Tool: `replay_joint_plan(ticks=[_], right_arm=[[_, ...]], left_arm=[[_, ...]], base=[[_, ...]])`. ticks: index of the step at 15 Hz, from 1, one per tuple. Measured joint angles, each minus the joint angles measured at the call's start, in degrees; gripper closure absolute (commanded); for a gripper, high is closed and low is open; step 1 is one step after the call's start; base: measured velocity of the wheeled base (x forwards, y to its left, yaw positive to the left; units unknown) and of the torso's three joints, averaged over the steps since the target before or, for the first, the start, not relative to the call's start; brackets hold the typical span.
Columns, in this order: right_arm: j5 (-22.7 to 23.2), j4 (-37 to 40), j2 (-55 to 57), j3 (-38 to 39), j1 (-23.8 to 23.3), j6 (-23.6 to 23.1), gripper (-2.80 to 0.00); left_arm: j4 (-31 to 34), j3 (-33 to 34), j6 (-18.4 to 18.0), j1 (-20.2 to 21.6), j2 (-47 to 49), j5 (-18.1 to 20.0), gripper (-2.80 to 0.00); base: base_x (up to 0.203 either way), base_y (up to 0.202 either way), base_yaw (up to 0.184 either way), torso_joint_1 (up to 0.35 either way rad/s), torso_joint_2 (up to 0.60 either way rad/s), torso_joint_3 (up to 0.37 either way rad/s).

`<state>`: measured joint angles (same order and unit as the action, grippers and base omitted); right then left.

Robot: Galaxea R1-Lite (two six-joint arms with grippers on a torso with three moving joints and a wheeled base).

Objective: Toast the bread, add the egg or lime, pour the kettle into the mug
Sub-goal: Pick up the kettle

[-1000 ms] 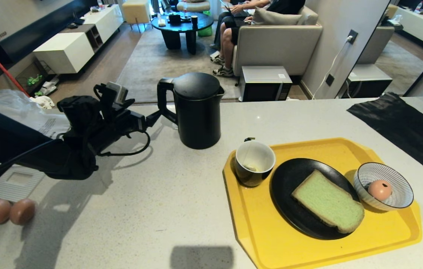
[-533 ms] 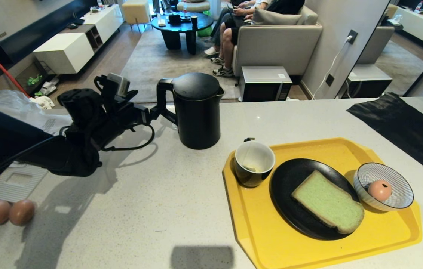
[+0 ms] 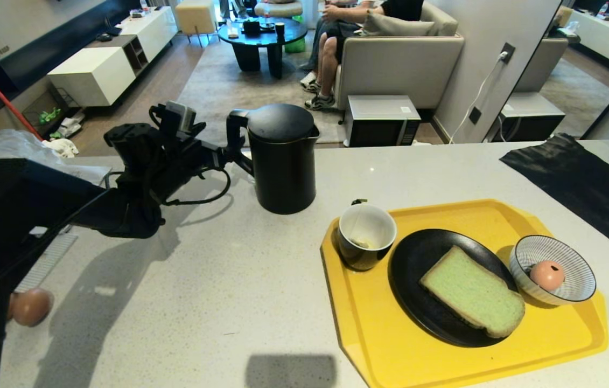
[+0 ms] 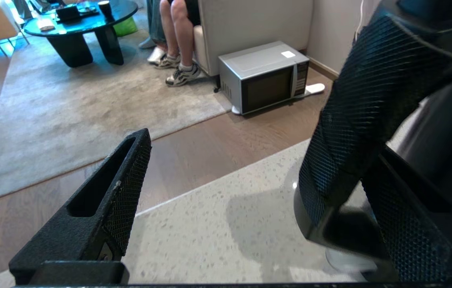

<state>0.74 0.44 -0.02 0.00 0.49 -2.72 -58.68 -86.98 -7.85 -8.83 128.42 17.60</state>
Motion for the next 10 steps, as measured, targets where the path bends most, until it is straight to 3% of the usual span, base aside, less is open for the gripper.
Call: replay_joint_plan(ticks=[6, 10], right_arm=[[0.00, 0.00, 0.00, 0.00, 0.02, 0.02, 0.00], [0.00, 0.01, 0.00, 0.00, 0.02, 0.07, 0.00]], left_arm=[[4.95, -12.11, 0.71, -2.16, 5.33, 0.04, -2.80], [5.26, -14.51, 0.98, -2.99, 6.91, -0.07, -2.80]], base=[[0.000, 0.000, 0.000, 0.000, 0.00, 0.000], [0.000, 0.000, 0.000, 0.000, 0.00, 0.000]])
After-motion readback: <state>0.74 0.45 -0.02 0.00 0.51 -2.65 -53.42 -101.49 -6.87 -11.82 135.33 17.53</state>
